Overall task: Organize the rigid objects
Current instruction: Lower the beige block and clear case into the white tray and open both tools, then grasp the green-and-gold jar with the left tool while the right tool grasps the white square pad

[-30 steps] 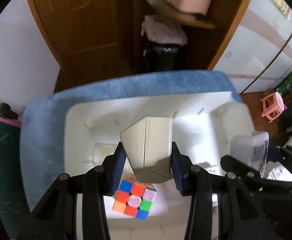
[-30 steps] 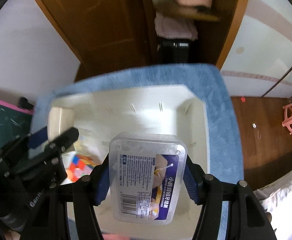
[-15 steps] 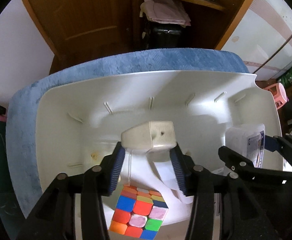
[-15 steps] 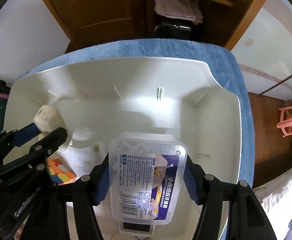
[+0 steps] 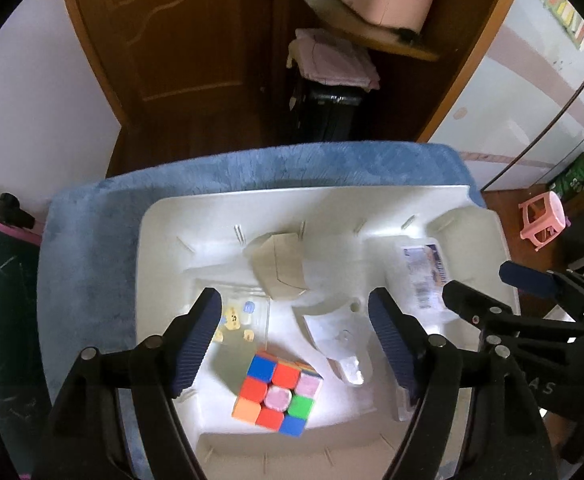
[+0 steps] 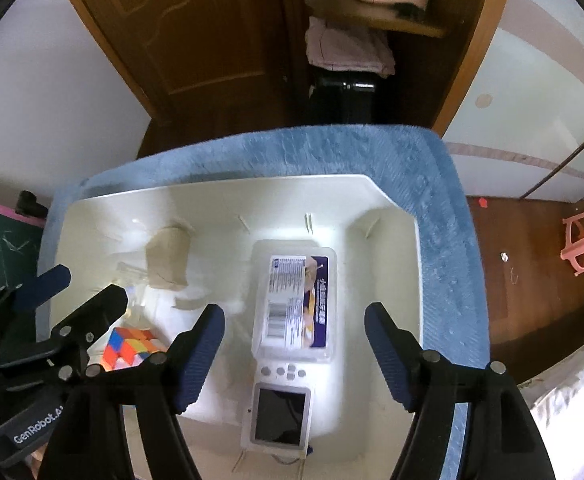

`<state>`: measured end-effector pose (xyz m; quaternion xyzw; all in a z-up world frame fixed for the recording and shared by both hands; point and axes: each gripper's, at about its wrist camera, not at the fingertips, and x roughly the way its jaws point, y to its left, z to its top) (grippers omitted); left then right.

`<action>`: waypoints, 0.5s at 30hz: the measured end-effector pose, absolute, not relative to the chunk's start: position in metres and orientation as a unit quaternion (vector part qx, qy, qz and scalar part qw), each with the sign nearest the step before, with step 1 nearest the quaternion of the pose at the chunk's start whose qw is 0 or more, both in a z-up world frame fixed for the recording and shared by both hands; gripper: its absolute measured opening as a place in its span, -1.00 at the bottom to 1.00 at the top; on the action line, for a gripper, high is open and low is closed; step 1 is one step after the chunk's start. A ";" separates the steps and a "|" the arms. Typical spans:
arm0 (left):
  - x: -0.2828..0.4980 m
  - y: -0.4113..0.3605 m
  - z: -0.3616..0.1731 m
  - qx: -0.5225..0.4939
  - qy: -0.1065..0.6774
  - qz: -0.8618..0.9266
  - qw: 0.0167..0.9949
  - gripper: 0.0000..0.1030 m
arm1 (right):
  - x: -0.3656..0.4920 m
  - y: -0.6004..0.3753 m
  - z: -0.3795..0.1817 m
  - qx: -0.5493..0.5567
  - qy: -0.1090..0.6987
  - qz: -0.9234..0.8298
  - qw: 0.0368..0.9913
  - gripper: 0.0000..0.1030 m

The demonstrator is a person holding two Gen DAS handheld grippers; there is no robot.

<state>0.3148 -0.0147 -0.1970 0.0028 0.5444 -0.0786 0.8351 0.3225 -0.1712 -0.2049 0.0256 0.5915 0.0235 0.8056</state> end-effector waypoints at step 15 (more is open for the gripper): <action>0.243 -0.010 -0.129 -0.011 0.491 -0.063 0.869 0.53 | 0.239 -0.179 -0.127 0.021 0.546 0.062 0.835 0.42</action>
